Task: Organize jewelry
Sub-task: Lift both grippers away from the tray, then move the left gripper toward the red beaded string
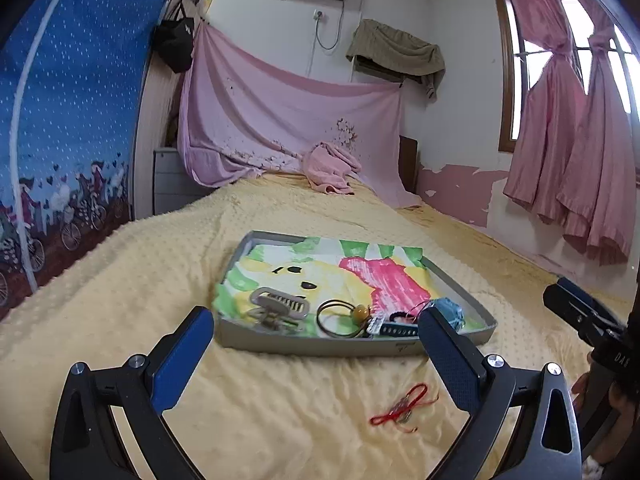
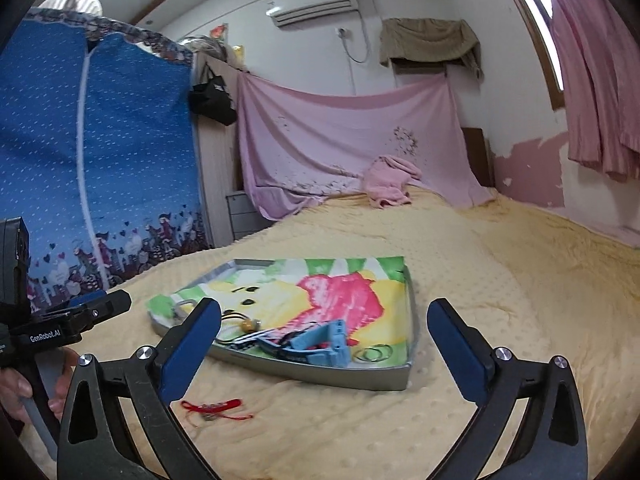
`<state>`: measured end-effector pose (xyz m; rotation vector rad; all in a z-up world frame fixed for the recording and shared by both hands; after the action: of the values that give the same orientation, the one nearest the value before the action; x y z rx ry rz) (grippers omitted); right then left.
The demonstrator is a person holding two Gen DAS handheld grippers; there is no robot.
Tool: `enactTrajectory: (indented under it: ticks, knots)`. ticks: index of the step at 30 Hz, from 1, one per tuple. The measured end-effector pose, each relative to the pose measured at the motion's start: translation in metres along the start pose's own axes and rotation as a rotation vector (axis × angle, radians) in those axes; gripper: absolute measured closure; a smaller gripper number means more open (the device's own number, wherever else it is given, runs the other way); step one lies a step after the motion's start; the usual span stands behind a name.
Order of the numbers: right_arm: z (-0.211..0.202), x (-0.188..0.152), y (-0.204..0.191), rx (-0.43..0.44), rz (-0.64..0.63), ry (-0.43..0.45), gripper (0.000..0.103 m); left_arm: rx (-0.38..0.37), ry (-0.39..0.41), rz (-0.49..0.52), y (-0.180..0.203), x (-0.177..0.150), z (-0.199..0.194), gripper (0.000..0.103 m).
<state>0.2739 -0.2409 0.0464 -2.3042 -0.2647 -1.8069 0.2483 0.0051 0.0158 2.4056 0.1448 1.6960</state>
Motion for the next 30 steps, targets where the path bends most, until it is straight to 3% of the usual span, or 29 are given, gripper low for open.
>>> enactTrajectory:
  ticks: [18, 24, 30]
  knots:
    - [-0.03, -0.027, -0.048, 0.073, -0.094, -0.036, 0.002, 0.014, 0.032, 0.027, -0.018, -0.026, -0.04, 0.0]
    - [-0.024, -0.033, -0.047, 0.072, -0.088, -0.057, 0.002, 0.017, 0.011, 0.042, -0.018, -0.032, -0.031, 0.0]
    - [-0.012, -0.04, -0.041, 0.047, -0.071, -0.101, 0.002, -0.042, -0.079, 0.072, -0.01, -0.043, -0.008, 0.0]
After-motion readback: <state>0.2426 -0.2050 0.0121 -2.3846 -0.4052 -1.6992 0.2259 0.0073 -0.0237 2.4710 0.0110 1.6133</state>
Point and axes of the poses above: each gripper's, at about its wrist camera, not at the fingertips, and z roughly the way its jaws point, y to its right, x to its top, the point moved 9 cm from there along z, roughly the way its jaws point, and after that the axes turned 4 degrees about -z, right-handed, at the moved point
